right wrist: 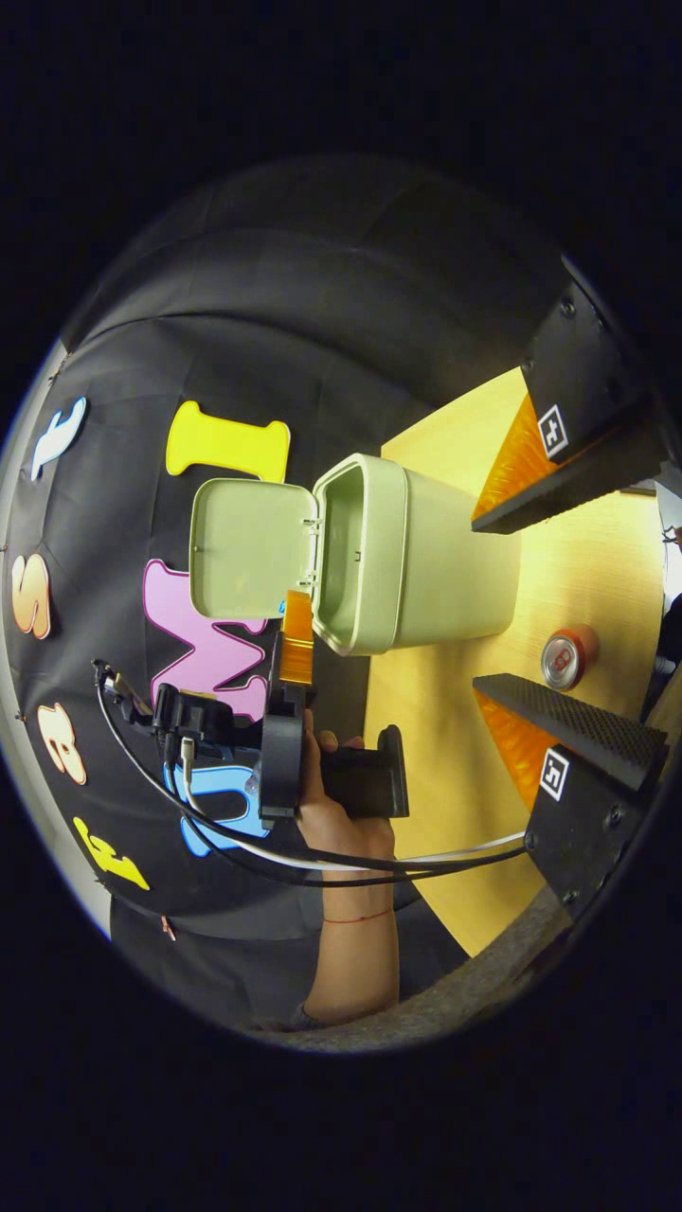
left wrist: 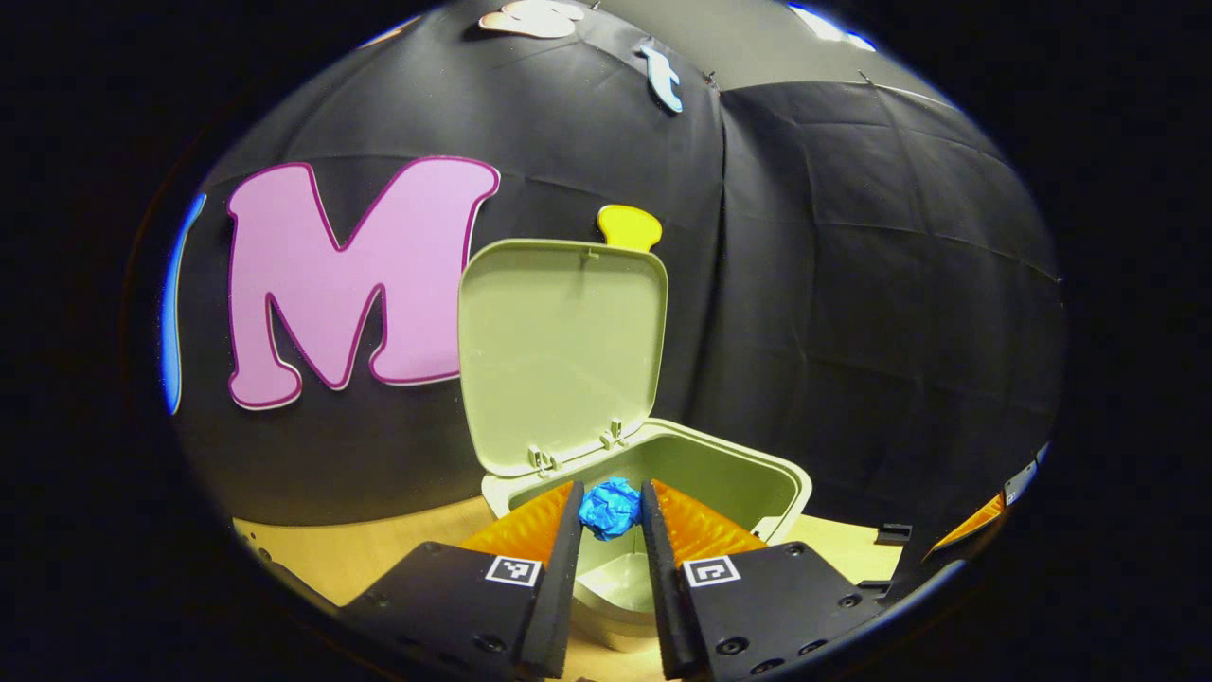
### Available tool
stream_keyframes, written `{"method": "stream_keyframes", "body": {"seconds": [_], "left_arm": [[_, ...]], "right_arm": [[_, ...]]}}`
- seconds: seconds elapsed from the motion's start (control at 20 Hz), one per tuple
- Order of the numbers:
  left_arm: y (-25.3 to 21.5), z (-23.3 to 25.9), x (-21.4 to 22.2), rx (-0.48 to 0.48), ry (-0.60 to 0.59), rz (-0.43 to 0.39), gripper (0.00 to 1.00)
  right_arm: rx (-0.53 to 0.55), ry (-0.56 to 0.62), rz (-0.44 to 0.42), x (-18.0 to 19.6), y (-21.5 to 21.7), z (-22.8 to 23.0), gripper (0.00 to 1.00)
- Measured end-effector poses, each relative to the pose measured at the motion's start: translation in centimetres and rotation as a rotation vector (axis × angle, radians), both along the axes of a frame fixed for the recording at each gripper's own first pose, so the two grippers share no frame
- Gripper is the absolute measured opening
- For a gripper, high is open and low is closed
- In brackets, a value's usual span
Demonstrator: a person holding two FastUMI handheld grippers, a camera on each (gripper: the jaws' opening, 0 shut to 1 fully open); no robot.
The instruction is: Press the lid of the desktop garbage bin to open it, pick up the crumpled paper on the desktop and throw it into the bin, then pick up the pop can on the desktop and drop it into the bin, and finally close the garbage bin lid.
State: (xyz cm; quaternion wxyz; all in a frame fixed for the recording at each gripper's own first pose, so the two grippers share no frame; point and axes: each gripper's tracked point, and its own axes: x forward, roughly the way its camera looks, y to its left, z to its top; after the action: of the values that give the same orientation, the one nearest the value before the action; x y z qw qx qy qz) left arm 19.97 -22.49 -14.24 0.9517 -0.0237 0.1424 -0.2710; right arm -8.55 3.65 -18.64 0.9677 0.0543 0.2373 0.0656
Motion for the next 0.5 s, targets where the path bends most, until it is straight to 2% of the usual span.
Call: {"method": "stream_keyframes", "body": {"seconds": [0.25,0.3,0.35,0.4,0.5], "left_arm": [[-0.69,-1.18,0.22,-0.008,0.032,-0.016,0.51],[-0.63,-1.26,0.19,-0.01,0.03,-0.011,0.62],[-0.6,-1.19,0.22,-0.013,0.028,-0.009,0.61],[-0.49,-1.0,0.2,-0.015,0.026,-0.004,0.76],[0.19,-0.8,-0.16,-0.011,0.023,0.012,0.84]], "right_arm": [[0.0,0.025,-0.003,-0.19,-0.03,-0.65,0.96],[0.001,0.026,-0.003,-0.18,-0.09,-0.71,0.96],[0.005,0.029,-0.001,-0.12,-0.05,-0.79,0.96],[0.009,0.03,0.0,-0.11,-0.07,-0.86,0.96],[0.015,0.031,0.004,-0.04,0.19,-0.89,0.96]]}}
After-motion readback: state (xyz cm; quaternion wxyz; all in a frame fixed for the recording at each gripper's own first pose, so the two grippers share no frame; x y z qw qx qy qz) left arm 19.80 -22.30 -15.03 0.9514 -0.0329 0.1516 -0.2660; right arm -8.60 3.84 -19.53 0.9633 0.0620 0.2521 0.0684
